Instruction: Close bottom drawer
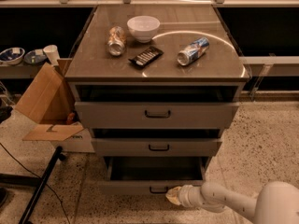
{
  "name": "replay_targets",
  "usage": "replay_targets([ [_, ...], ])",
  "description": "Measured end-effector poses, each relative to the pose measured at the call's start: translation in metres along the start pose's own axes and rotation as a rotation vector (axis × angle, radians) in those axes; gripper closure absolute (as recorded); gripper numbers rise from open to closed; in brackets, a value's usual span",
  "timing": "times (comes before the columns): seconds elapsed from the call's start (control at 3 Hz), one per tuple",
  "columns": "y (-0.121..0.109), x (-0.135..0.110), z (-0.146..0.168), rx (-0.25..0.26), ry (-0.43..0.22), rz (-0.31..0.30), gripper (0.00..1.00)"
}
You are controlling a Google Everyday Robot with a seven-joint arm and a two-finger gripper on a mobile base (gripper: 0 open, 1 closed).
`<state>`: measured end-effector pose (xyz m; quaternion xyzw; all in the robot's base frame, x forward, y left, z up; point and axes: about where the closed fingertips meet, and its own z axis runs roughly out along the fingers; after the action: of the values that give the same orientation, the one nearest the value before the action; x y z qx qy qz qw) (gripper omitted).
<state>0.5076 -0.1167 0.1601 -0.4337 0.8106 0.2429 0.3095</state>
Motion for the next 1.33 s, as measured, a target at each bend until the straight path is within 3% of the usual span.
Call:
replay_targets([
  [0.33, -0.008, -0.014, 0.009, 0.014, -0.012, 0.001, 1.0],
  [1.33, -0.018, -0.02, 0.018, 0.034, -0.021, 0.002, 1.0],
])
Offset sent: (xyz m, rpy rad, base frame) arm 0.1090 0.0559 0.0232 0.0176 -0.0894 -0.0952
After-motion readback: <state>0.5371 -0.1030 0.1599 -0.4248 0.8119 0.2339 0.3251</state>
